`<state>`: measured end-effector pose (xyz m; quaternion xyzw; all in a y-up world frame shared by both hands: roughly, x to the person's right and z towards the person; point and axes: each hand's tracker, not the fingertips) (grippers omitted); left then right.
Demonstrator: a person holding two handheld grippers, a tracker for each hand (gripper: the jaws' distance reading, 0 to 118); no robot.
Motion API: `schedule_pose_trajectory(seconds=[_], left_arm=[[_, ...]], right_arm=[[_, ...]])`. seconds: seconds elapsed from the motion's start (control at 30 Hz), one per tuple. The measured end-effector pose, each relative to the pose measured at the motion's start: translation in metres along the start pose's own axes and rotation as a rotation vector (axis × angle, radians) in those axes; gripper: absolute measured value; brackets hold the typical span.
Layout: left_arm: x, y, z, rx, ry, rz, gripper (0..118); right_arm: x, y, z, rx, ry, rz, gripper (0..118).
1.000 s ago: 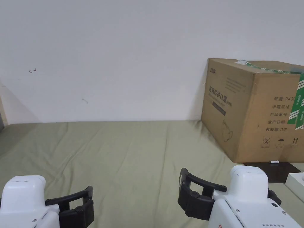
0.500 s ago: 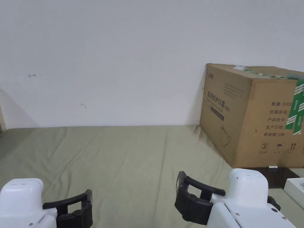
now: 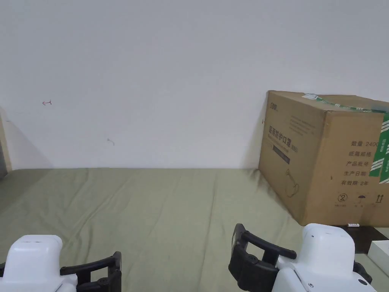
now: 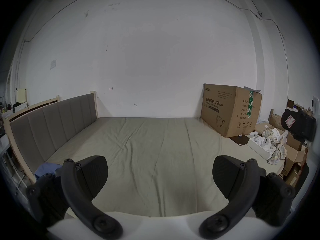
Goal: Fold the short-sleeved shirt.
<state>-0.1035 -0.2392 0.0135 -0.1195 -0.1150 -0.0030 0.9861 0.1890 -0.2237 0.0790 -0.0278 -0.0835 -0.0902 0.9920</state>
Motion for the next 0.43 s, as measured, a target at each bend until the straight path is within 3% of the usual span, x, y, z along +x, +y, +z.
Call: schedule_pose_trajectory(seconds=[0.23, 0.43], left_arm=[[-0.0015, 0.0007, 0.0013, 0.004, -0.001, 0.003, 118], [-0.0029, 0.0006, 0.0005, 0.004, 0.002, 0.012, 118]], right_arm=[[-0.0015, -0.0016, 0.0018, 0.023, -0.012, -0.003, 118], [0.0069, -0.0059, -0.0038, -0.077, 0.088, -0.152, 118]])
